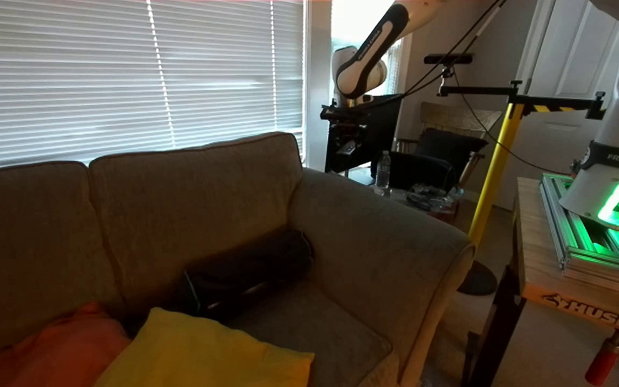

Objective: Put the grey remote control on the table.

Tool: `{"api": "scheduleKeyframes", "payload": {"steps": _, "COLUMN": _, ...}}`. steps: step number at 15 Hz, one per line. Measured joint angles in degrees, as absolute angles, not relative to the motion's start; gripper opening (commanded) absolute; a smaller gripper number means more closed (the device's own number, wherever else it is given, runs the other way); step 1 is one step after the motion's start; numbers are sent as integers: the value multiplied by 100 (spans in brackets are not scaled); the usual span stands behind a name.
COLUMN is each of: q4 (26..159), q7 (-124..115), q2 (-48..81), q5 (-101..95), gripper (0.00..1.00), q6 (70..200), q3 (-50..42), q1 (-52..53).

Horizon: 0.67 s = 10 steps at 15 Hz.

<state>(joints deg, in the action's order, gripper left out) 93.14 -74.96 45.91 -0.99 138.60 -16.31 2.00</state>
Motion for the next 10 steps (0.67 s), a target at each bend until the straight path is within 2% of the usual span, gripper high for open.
{"api": "scheduleKeyframes", "payload": {"steps": 7, "q4": 10507, "q7": -5189, "q2": 3371, "q5": -732, "gripper": 33, "q6": 13663, "q3": -1750, "q1": -155}}
{"api": "scheduleKeyframes", "payload": {"steps": 8, "q4": 10543, "q7": -4871, "q2": 3347, "q5": -788, "gripper": 58, "q6": 13637, "q3": -1750, "q1": -210}}
{"api": "scheduleKeyframes", "payload": {"steps": 10, "q4": 10547, "q7": -4355, "q2": 3342, "q5": -806, "gripper": 58, "q6": 13534, "q3": -1747, "q1": -273}}
